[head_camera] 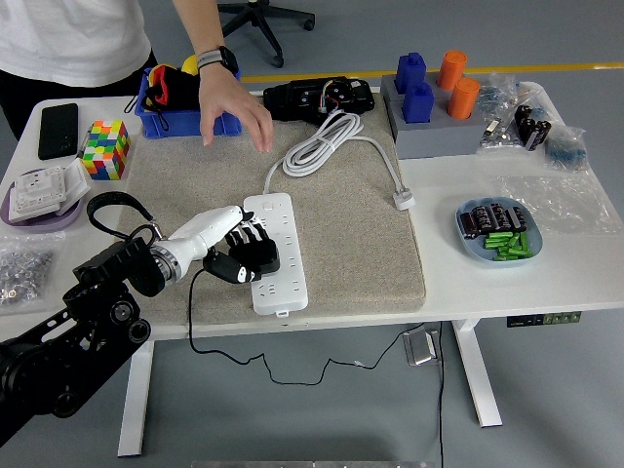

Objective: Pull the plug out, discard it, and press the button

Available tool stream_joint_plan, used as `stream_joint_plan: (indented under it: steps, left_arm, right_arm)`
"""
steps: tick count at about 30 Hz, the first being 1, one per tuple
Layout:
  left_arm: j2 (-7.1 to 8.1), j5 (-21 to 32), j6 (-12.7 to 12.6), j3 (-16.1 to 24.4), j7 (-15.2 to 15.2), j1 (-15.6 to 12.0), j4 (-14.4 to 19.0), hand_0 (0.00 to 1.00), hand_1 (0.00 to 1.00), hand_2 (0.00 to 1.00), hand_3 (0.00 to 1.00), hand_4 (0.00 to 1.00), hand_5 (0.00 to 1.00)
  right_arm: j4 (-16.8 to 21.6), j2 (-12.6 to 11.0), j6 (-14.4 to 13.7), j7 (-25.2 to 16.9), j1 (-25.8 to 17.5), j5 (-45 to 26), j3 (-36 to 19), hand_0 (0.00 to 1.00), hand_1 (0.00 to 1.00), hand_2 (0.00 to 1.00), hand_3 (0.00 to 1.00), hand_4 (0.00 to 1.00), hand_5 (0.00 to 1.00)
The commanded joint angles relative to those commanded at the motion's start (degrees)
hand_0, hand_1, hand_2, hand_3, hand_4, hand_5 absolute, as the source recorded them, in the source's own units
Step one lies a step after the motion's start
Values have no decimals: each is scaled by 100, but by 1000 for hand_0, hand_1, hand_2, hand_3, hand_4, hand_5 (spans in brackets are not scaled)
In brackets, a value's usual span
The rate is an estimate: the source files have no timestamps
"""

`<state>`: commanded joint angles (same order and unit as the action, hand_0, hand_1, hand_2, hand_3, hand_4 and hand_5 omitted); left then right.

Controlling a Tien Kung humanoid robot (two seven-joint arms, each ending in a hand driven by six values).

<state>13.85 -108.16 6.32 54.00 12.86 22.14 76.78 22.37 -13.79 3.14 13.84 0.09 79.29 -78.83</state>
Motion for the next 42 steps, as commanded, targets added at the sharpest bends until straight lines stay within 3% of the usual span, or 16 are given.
stream_joint_plan:
  steps: [2, 3, 10, 16, 21, 26, 27, 32, 33, 38, 39, 42]
  left_arm:
    - [-5, -66, 1, 12, -7, 0, -10, 424, 409, 404, 540, 707, 2]
    - [-6, -87, 6, 16, -4, 0, -12, 358, 365, 357, 517, 702, 2]
    - [16, -192, 39, 140, -11, -31, 94, 356, 354, 345, 503, 704, 2]
    - [84, -260, 46, 603, -4, -93, 368, 351, 346, 339, 494, 700, 2]
    - [91, -541, 36, 1112, 26, -91, -16, 352, 347, 341, 497, 702, 2]
    - [109, -716, 36, 1345, 68, -65, -560, 352, 347, 341, 497, 702, 2]
    - [102, -749, 29, 1376, 61, -66, -683, 471, 398, 379, 540, 701, 2]
    - [58, -717, -71, 1408, -4, -110, -952, 471, 398, 379, 540, 701, 2]
    - [50, -708, -83, 1405, -14, -116, -964, 583, 525, 504, 590, 743, 2]
    - [32, -669, -189, 1349, -63, -111, -955, 583, 525, 504, 590, 743, 2]
    - [34, -665, -226, 1321, -81, -106, -940, 686, 711, 699, 775, 869, 2]
    - [32, -649, -237, 1291, -78, -102, -911, 686, 711, 699, 775, 869, 2]
  right_arm:
    - [2, 1, 0, 0, -1, -3, 4, 748, 701, 709, 722, 772, 631]
    - [3, 2, 1, 0, -1, -4, 6, 748, 701, 709, 722, 771, 631]
    - [5, 3, 2, 0, 1, 0, 5, 748, 701, 709, 722, 772, 631]
    - [0, -4, 1, 1, 0, 7, 12, 748, 701, 709, 722, 771, 631]
    - [6, 7, 4, 0, 8, 2, 9, 748, 701, 709, 722, 771, 630]
    - [-4, 5, 2, 1, 4, 10, -9, 748, 701, 709, 722, 771, 630]
    - [-6, 5, 1, 2, 4, 12, -11, 749, 701, 709, 723, 771, 629]
    - [5, 6, 4, -1, 11, 2, 5, 749, 701, 709, 723, 771, 629]
    - [5, 6, 4, -1, 12, 1, 7, 749, 701, 709, 722, 771, 629]
    - [-2, 1, 5, 1, 8, 3, 16, 749, 701, 709, 722, 771, 629]
    - [-3, -4, 3, 1, 8, 2, 20, 748, 701, 709, 722, 771, 629]
    - [-2, -10, 3, 0, 11, 2, 30, 748, 701, 709, 722, 771, 629]
